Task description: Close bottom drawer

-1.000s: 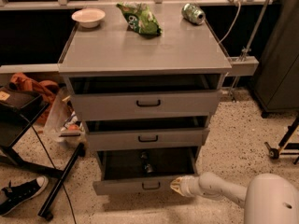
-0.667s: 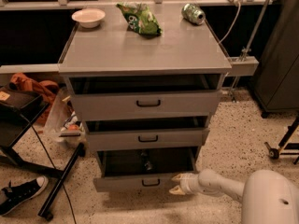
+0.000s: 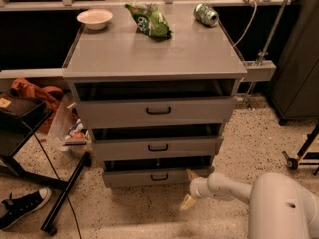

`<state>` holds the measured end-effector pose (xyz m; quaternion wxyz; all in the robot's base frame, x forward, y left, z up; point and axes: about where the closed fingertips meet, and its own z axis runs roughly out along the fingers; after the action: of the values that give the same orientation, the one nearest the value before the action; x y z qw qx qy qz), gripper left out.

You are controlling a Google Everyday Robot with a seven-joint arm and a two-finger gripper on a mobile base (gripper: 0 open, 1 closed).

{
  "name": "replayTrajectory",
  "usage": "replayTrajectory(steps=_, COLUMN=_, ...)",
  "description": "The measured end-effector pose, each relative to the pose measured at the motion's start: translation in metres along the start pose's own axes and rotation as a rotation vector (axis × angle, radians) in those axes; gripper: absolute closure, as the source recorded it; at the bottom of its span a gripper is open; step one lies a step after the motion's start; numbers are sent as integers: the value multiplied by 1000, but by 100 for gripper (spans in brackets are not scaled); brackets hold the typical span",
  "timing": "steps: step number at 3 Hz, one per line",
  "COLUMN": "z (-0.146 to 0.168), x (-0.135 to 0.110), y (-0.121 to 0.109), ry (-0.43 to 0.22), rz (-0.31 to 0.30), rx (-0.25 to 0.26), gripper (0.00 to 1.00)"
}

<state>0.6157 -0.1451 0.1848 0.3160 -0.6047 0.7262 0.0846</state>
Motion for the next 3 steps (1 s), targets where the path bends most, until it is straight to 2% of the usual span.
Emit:
replayTrajectory(steps=1, z=14, x=0, y=-5, ry=14, rz=6, rx=-33, gripper=0)
replayTrajectory(steps=3, z=11, x=3, y=-9, ry=12, rz=29, rx=-27, gripper=0)
